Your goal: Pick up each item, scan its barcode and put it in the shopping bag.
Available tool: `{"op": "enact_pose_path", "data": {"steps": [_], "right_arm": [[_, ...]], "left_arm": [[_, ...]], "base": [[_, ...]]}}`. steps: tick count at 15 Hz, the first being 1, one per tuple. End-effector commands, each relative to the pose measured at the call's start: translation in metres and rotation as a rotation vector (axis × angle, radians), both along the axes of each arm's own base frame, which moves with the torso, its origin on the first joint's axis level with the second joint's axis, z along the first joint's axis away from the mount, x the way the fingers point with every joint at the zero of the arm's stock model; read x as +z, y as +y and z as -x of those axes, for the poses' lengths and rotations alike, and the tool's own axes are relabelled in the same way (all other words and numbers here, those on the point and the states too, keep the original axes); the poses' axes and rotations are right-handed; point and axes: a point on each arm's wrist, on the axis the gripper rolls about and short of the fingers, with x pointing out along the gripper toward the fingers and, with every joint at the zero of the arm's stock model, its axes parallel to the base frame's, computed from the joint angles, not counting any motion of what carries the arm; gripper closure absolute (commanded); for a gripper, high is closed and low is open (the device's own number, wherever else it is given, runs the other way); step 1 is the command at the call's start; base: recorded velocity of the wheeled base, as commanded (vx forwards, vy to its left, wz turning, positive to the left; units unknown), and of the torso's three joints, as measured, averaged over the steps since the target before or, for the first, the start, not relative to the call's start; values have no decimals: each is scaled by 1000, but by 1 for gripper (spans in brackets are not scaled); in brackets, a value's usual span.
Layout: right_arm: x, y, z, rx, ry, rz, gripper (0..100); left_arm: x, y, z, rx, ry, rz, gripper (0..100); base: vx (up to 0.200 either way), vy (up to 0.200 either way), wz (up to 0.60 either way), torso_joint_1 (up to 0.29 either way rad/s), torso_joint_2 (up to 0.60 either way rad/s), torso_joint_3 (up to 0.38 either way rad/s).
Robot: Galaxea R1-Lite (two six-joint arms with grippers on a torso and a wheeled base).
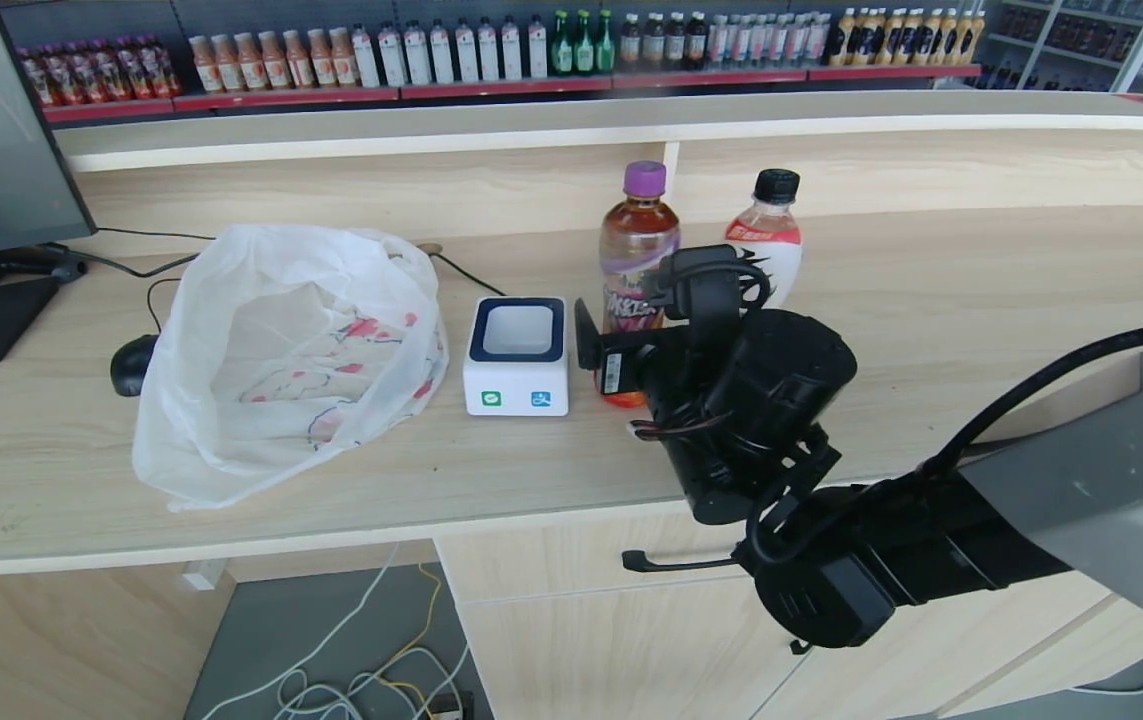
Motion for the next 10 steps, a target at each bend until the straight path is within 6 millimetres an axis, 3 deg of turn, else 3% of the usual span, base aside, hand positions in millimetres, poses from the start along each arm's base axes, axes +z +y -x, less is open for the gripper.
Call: {"op": "enact_pose_path", "data": {"steps": [1, 10], "right_arm": [[-5, 3, -4, -3, 3, 3, 0], [-2, 7, -19, -20, -25, -22, 0]], "left_arm": [[0, 0, 0, 0, 1, 0, 0], [0, 0, 0, 0, 1, 0, 0]], "base": [[0, 0, 0, 0, 0, 0], [0, 0, 0, 0, 0, 0]]}}
